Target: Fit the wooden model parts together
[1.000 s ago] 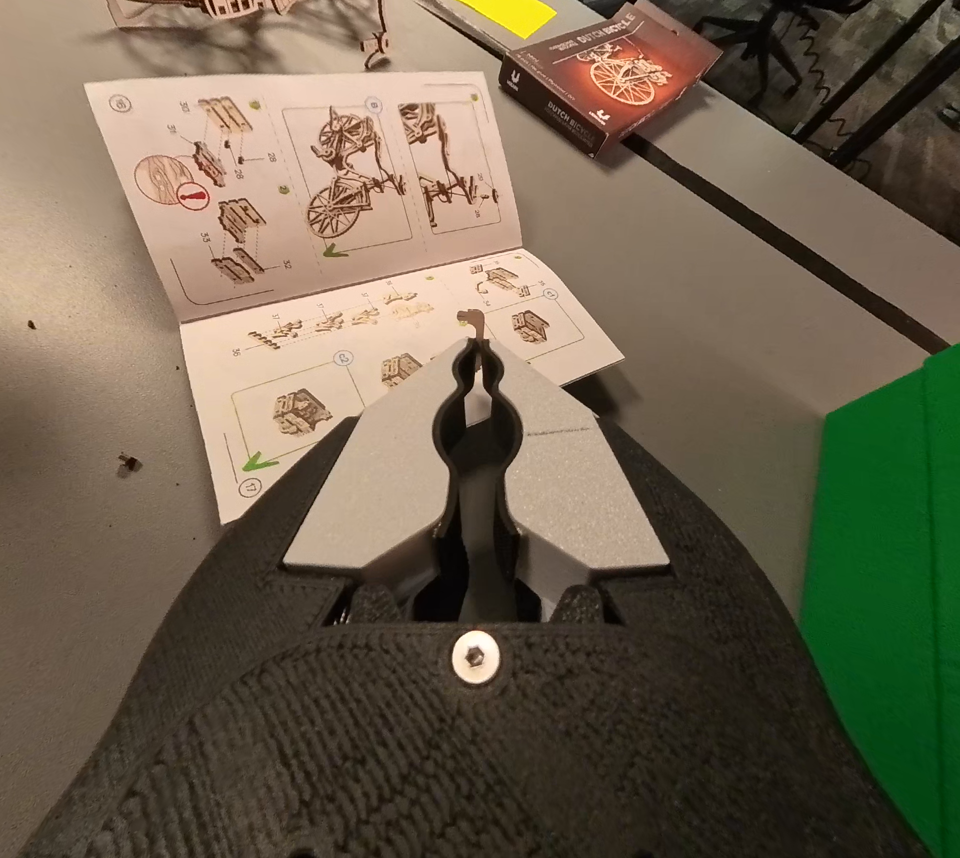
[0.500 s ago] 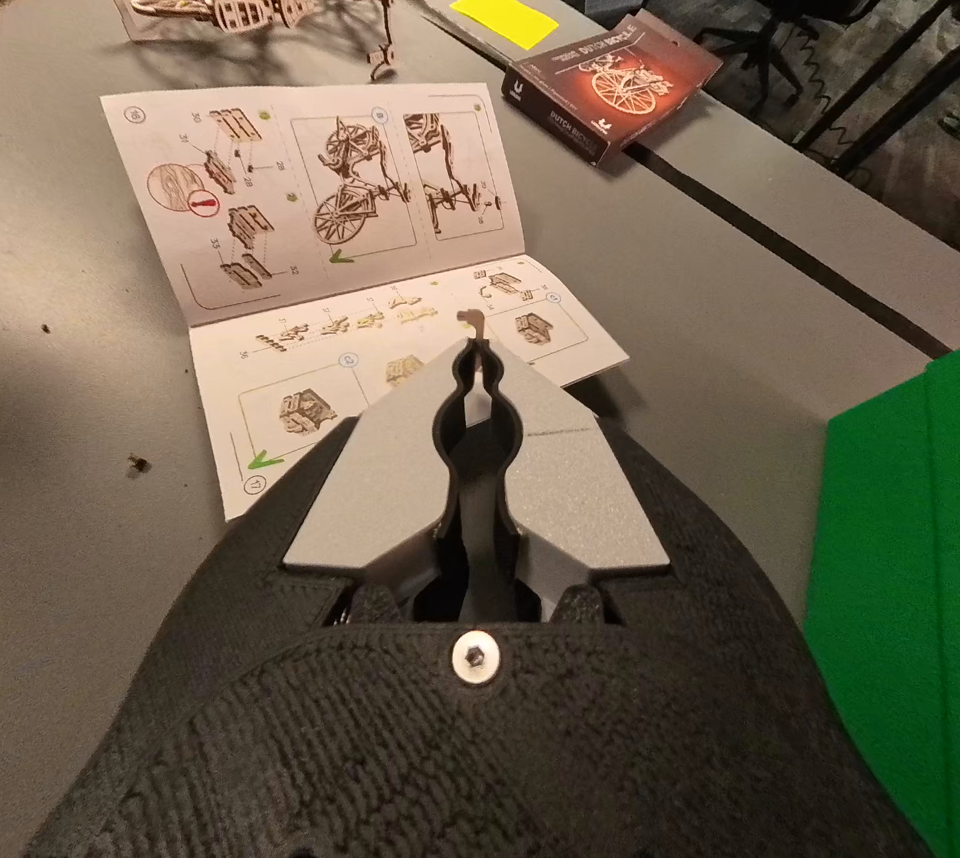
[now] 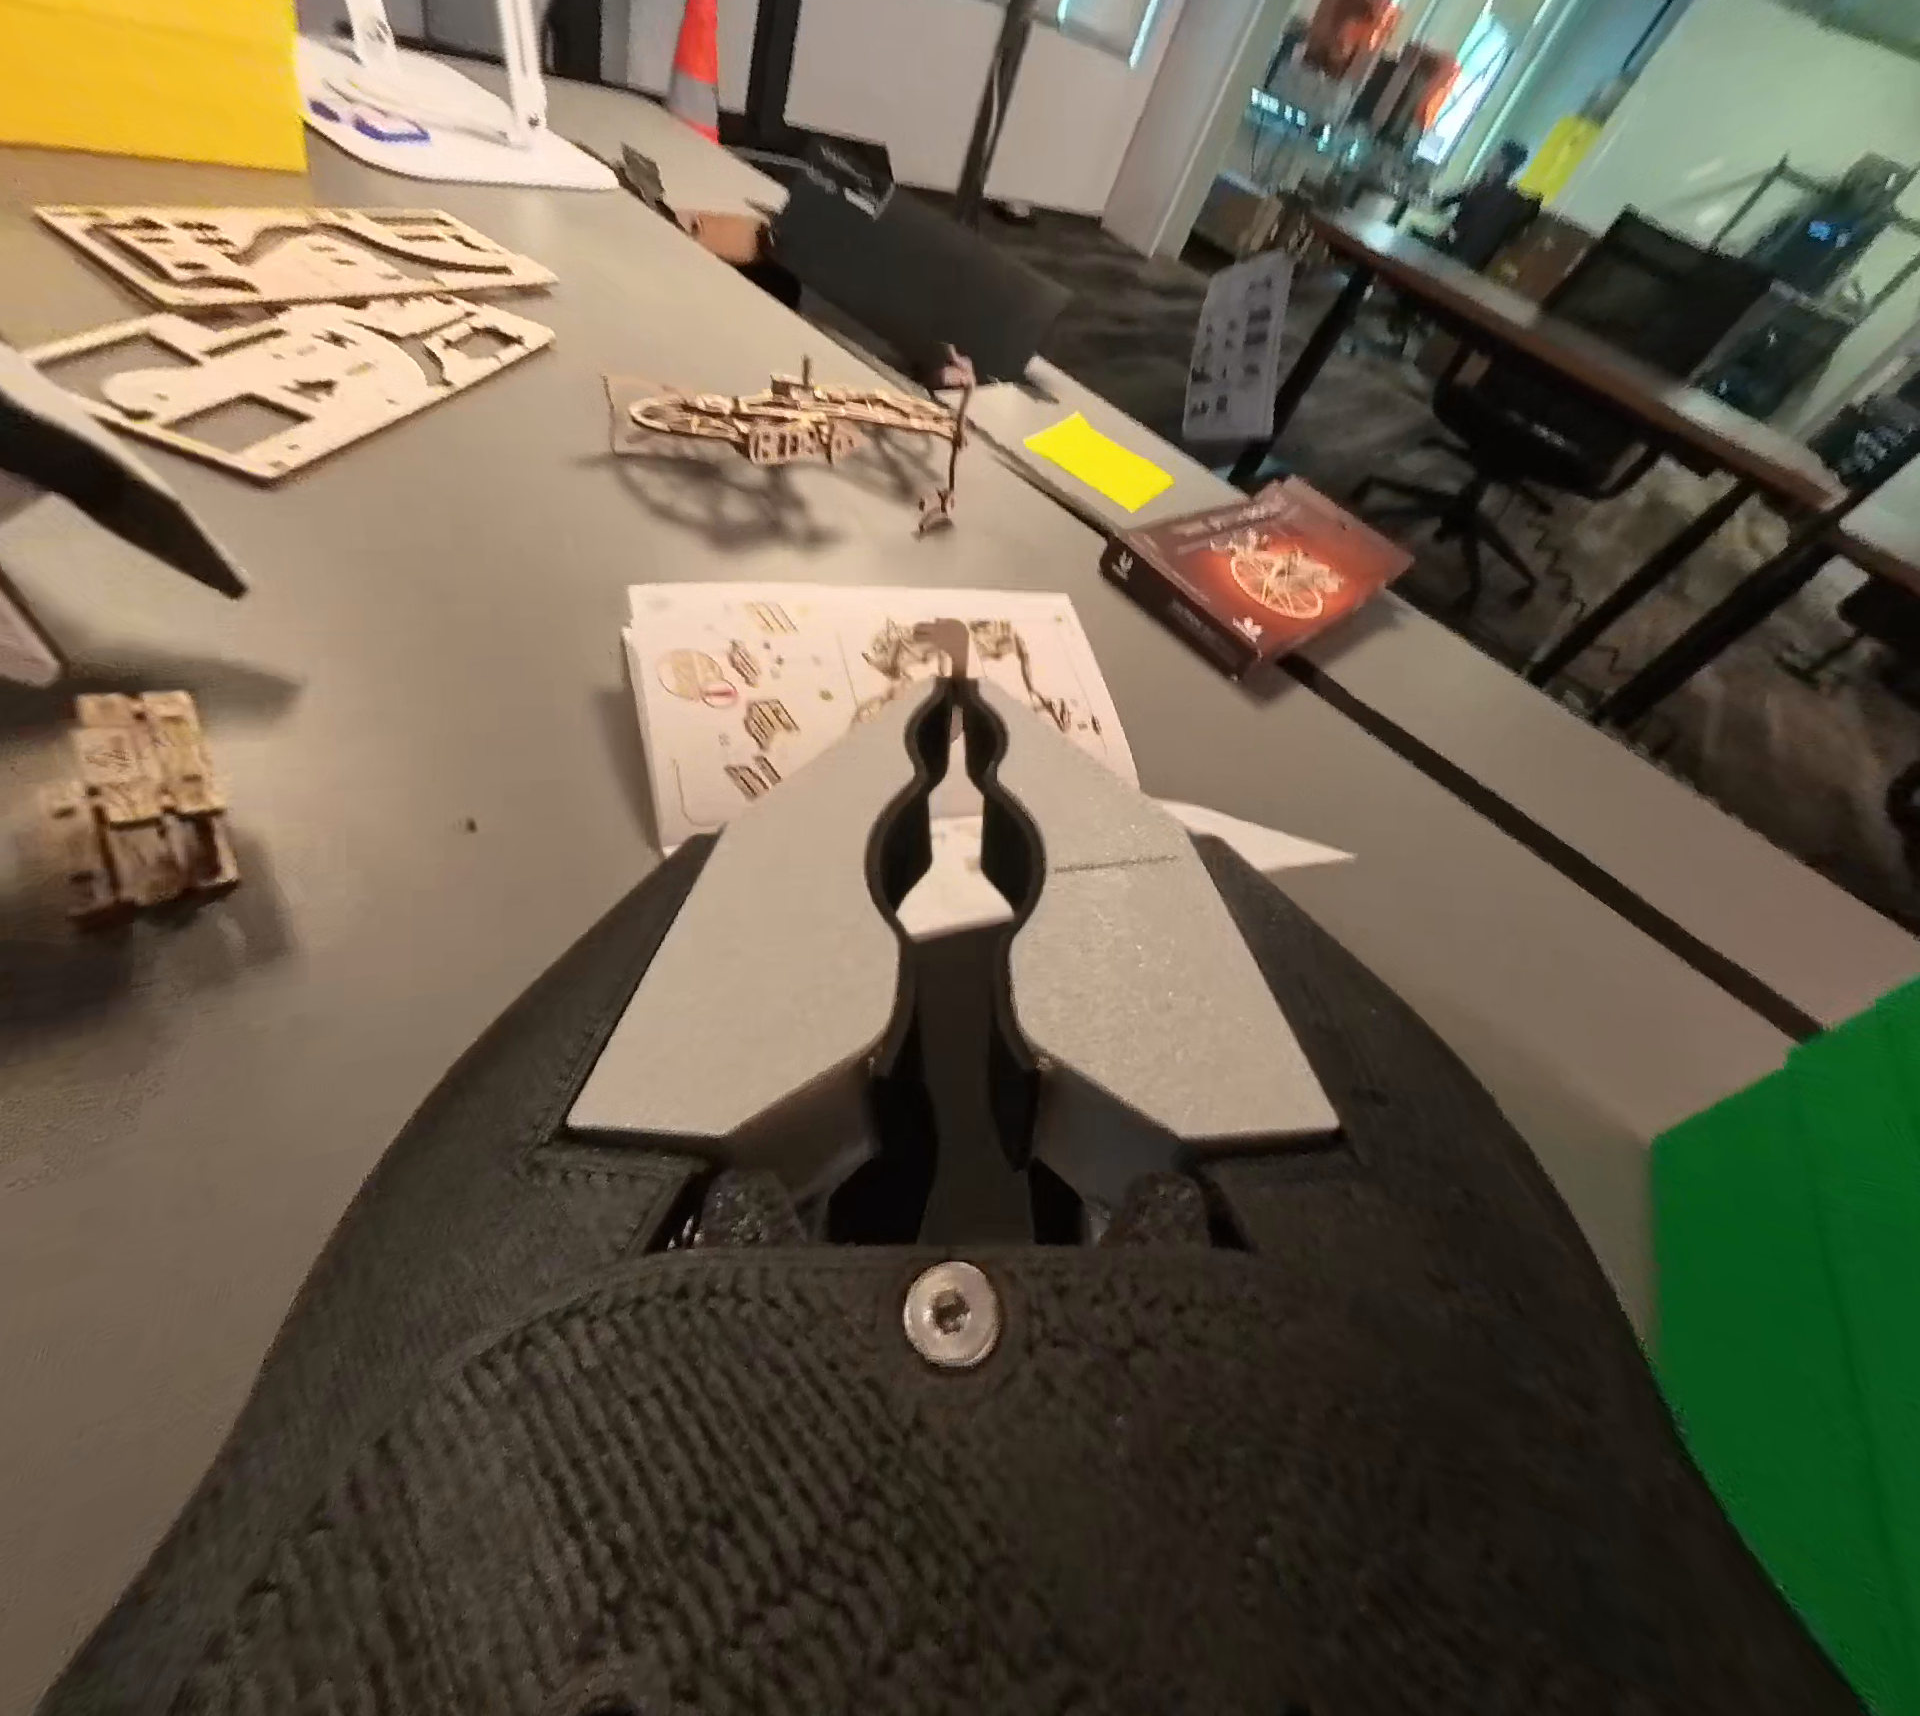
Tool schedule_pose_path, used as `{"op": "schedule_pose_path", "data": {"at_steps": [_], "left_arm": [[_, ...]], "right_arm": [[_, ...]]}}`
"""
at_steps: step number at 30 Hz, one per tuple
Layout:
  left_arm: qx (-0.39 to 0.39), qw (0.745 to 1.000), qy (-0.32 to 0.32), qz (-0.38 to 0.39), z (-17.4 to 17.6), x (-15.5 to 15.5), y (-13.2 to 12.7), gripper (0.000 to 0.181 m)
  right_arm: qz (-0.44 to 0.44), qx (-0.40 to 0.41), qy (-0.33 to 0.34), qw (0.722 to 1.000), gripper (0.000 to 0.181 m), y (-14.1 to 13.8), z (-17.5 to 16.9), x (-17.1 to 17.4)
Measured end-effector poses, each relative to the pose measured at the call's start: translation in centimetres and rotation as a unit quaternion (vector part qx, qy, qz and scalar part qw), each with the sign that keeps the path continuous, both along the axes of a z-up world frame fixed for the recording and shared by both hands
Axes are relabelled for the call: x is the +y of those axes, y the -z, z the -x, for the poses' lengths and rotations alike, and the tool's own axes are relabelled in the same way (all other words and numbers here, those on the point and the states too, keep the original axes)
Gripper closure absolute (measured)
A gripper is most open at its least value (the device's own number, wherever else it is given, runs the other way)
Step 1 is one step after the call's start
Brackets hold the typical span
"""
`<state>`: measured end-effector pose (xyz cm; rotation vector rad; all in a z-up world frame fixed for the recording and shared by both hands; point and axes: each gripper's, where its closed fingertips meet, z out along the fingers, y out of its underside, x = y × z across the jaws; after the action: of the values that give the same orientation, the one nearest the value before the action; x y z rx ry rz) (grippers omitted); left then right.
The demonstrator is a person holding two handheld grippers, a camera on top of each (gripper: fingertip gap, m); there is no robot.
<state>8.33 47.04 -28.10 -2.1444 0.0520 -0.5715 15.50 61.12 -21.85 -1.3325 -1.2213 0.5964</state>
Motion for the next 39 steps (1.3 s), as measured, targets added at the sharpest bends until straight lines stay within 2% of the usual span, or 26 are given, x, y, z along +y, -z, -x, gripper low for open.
{"op": "schedule_pose_path", "data": {"at_steps": [2, 5, 12, 15, 18, 25, 30, 34, 37, 39], "left_arm": [[0.021, 0.998, -0.056, -0.005, -0.7, -0.4, 0.2, 0.118], [0.070, 0.992, -0.104, -0.007, -1.6, -0.6, 0.3, 0.100], [0.134, 0.984, -0.111, 0.038, -2.4, 0.9, 1.7, 0.093], [0.171, 0.977, -0.116, 0.058, -2.1, 1.4, 2.7, 0.097], [0.181, 0.974, -0.119, 0.063, -1.7, 1.5, 2.9, 0.111], [0.134, 0.982, -0.117, 0.056, -0.6, 1.0, 2.6, 0.136], [0.133, 0.986, -0.079, 0.054, 0.0, 1.0, 2.5, 0.140], [0.192, 0.979, 0.046, 0.048, 0.0, 1.1, 2.8, 0.140], [0.215, 0.972, 0.082, 0.043, 1.3, 1.4, 2.7, 0.120], [0.181, 0.980, 0.069, 0.037, 1.4, 1.3, 1.6, 0.108]], "right_arm": [[-0.013, 0.018, -0.015, 1.000, 0.181, -0.5, 0.4, -1.0], [-0.021, 0.032, -0.040, 0.998, 0.181, -0.5, 1.2, -2.4], [0.039, 0.080, -0.085, 0.992, 0.181, -1.0, 1.5, -4.3], [0.065, 0.094, -0.092, 0.989, 0.181, -1.0, 1.5, -4.4], [0.069, 0.094, -0.097, 0.988, 0.181, -0.7, 1.6, -4.5], [0.051, 0.091, -0.110, 0.988, 0.181, -0.6, 1.9, -5.0], [0.043, 0.081, -0.119, 0.989, 0.181, -0.3, 2.3, -5.3], [0.039, 0.076, -0.125, 0.988, 0.181, -0.1, 2.3, -5.5], [0.032, 0.070, -0.129, 0.989, 0.181, 0.0, 2.5, -5.8], [0.029, 0.068, -0.131, 0.989, 0.181, 0.1, 2.5, -5.8]]}}
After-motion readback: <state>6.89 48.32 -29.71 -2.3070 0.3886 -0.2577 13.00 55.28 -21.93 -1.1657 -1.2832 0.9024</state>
